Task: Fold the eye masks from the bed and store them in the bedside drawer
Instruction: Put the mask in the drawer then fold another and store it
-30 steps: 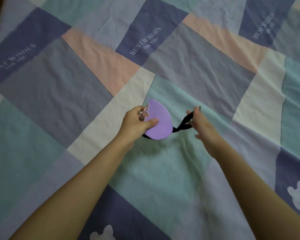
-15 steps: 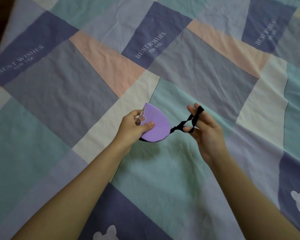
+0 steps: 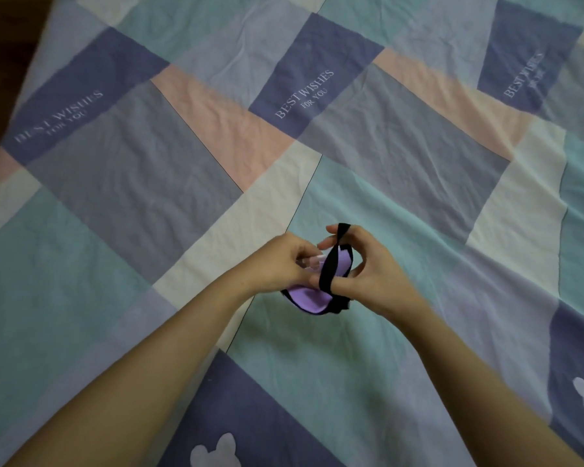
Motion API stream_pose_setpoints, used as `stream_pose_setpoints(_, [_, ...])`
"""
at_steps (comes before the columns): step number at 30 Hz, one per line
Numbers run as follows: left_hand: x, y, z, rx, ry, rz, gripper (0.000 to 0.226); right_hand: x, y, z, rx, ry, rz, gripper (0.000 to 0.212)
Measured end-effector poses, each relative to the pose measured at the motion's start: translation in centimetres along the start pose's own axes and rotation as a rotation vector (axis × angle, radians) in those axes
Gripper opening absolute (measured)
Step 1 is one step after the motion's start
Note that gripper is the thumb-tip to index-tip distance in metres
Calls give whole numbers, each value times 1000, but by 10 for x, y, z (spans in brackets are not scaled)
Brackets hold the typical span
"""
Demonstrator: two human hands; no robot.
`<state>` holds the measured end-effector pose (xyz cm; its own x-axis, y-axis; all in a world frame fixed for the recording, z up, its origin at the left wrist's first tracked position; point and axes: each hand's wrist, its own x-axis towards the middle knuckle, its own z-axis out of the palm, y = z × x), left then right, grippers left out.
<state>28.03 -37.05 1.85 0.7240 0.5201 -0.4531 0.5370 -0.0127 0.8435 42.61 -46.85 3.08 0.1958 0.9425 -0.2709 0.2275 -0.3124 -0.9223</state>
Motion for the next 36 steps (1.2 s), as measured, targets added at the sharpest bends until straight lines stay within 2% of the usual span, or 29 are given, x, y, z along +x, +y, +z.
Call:
stream_pose_setpoints(3, [-6, 0, -2, -39, 8, 38, 37, 0, -3, 1, -90, -16, -6, 60])
stream_pose_setpoints(6, [-11, -1, -4, -1, -38, 44, 24, -1, -8, 6, -261, -122, 11, 48])
stream_pose_setpoints(8, [-14, 1, -2, -14, -45, 54, 28, -1, -10, 8, -263, -153, 64, 38])
stream_pose_setpoints(10, [-19, 3, 0, -87, -3, 57, 36, -2, -13, 5, -197, -101, 105, 37])
stream_pose_setpoints(15, [-28, 10, -6, -468, 121, 40, 33, -6, -26, -3, 140, 4, 206, 52])
stream_pose_setpoints(19, [-32, 19, -12, -649, 195, 98, 10, -10, -41, -2, 272, 42, 208, 41])
stream_pose_setpoints(24, [-33, 26, -14, -773, 281, 152, 14, -14, -43, 16, 304, 47, 293, 33])
stream_pose_setpoints(28, [-34, 18, -15, -795, 404, 133, 15, -10, -47, 33, 338, 93, 257, 8])
stream_pose_setpoints(31, [-32, 15, -16, -785, 489, 84, 15, -4, -46, 40, 457, 152, 264, 10])
stream_pose_setpoints(33, [-29, 18, -18, -934, 476, 65, 12, -1, -46, 41, 535, 178, 277, 14])
stream_pose_setpoints(35, [-27, 20, -24, -1036, 440, 52, 25, 1, -45, 41, 581, 186, 273, 15])
stream_pose_setpoints(36, [-26, 19, -27, -984, 416, 58, 33, 0, -44, 42, 589, 177, 273, 14])
